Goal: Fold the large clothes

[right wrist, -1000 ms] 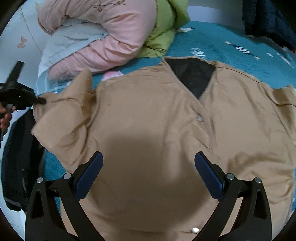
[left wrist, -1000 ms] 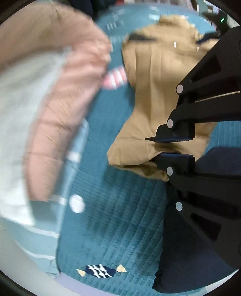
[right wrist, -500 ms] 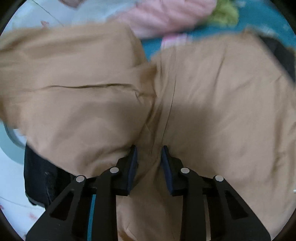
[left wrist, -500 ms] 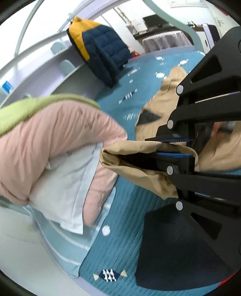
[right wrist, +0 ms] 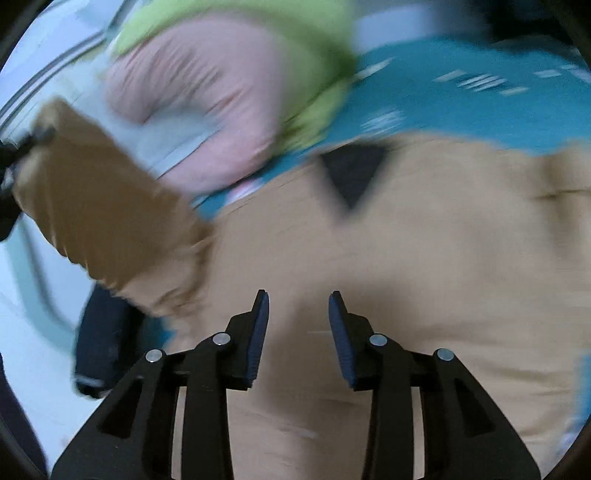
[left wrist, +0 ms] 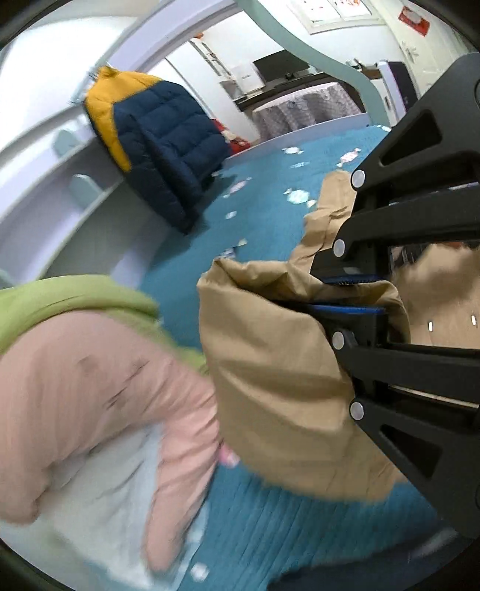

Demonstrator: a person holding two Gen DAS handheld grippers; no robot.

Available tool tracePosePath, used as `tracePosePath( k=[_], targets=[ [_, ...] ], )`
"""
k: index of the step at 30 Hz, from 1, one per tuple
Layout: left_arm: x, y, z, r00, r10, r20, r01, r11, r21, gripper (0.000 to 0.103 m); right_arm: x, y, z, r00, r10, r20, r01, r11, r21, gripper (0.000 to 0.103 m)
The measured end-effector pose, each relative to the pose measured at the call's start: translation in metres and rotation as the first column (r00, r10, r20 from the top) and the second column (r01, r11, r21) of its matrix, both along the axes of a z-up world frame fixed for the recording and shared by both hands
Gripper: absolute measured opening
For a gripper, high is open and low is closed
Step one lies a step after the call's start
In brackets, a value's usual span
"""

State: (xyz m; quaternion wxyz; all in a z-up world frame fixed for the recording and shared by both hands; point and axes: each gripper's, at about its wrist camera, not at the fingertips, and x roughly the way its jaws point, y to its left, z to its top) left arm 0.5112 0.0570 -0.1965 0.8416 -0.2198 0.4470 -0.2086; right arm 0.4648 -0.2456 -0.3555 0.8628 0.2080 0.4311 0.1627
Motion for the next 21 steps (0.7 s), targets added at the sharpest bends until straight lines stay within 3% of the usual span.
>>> tracePosePath(
  k=[2,4,8,10,14,15,17,21],
  targets=[
    [0.016,-0.036,-0.024,0.999,-0.006,-0.043,0.006,1.0,0.007,0.008,-0.018,-0.052,0.004,0.992,-0.125,0.022,0.126,0.992,-0.031,0.034],
    [0.026,-0.066,-0.045,0.997,-0.014,-0.08,0.015,1.0,0.013,0.008,-0.031,-0.115,0.003,0.955,-0.293,0.045,0.295,0.954,-0.057,0.036],
    [0.048,-0.136,-0.099,0.983,-0.046,-0.178,0.055,0.998,0.043,0.008,-0.046,-0.196,-0.007,0.868,-0.497,0.0,0.496,0.867,-0.05,0.042],
    [0.055,-0.166,-0.128,0.975,-0.045,-0.218,0.066,0.994,0.086,0.008,-0.056,-0.225,-0.018,0.834,-0.55,-0.031,0.548,0.835,-0.054,0.042],
    [0.063,-0.198,-0.175,0.947,-0.069,-0.313,0.099,0.992,0.082,0.01,-0.067,-0.261,-0.041,0.782,-0.616,-0.095,0.613,0.787,-0.066,0.043],
    [0.062,-0.199,-0.181,0.942,-0.076,-0.328,0.106,0.992,0.074,0.013,-0.065,-0.267,-0.048,0.771,-0.627,-0.111,0.624,0.779,-0.067,0.043],
    [0.062,-0.205,-0.189,0.935,-0.085,-0.345,0.111,0.992,0.055,0.036,-0.067,-0.282,-0.058,0.745,-0.652,-0.141,0.652,0.757,-0.053,0.043],
    [0.057,-0.223,-0.185,0.951,-0.082,-0.298,0.11,0.991,0.077,0.073,-0.078,-0.313,-0.072,0.7,-0.69,-0.184,0.699,0.715,-0.018,0.045]
  ],
)
